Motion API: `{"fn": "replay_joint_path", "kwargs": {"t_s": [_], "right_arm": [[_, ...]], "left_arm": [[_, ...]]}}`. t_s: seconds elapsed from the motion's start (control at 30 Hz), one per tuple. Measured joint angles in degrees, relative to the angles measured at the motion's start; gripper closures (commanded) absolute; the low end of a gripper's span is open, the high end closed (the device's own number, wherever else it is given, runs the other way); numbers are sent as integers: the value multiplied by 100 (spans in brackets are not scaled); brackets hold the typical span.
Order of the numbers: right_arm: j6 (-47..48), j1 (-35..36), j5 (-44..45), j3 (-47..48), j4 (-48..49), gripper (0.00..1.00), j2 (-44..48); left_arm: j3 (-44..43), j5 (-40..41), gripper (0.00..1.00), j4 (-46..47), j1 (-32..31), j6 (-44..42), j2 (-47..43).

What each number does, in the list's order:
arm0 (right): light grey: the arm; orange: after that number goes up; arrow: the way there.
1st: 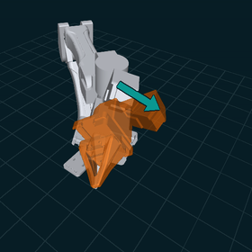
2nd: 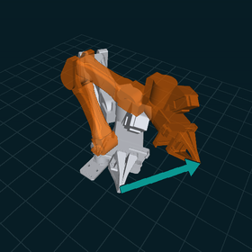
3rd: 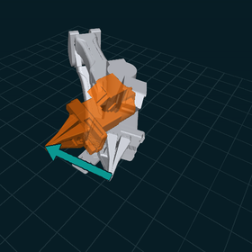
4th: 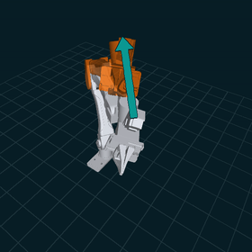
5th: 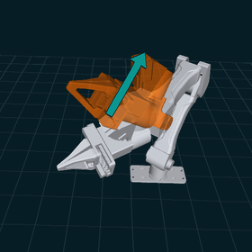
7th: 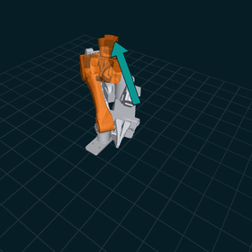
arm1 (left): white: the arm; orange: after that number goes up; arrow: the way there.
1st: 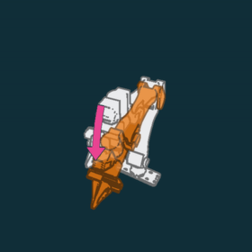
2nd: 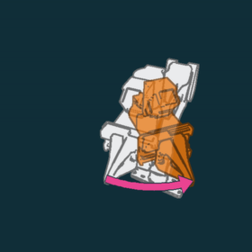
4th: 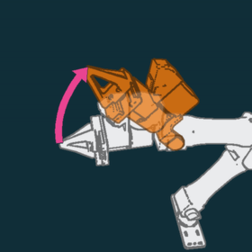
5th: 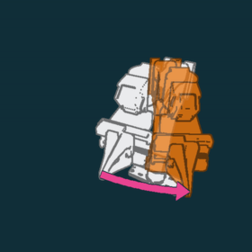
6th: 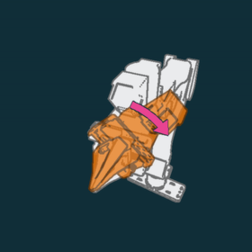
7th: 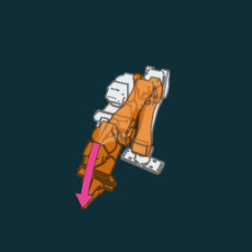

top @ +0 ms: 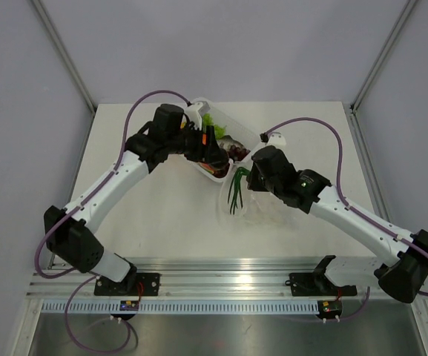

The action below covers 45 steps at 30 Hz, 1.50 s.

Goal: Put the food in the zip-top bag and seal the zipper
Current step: Place the fake fruit in the zipper food storage bag.

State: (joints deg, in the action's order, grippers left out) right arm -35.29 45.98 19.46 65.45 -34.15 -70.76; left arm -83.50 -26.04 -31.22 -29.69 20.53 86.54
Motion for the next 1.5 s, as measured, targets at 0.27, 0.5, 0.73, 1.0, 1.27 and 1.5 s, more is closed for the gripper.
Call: {"fn": "replay_joint_path", "kwargs": {"t_s": [0.27,0.5,0.73,1.0,1.27,1.5], "right_arm": [[-74,-2,-216,0,144,100,-2],[-240,-2,-479,-2,328,100,2],[-402,-66,-651,-26,455,100,61],[-476,-66,-706,-55,461,100,155],[-511,-66,-706,-76,455,100,186],[-511,-66,-713,-81,455,100,186]], "left_arm": [[979,-352,100,195,-850,361,-435],[1316,-378,100,533,-883,691,-391],[1346,-409,53,966,-942,968,28],[1279,-439,3,612,-1093,793,391],[973,-437,12,-142,-1093,304,-334],[1088,-396,55,-586,-1005,-129,-1353]]}}
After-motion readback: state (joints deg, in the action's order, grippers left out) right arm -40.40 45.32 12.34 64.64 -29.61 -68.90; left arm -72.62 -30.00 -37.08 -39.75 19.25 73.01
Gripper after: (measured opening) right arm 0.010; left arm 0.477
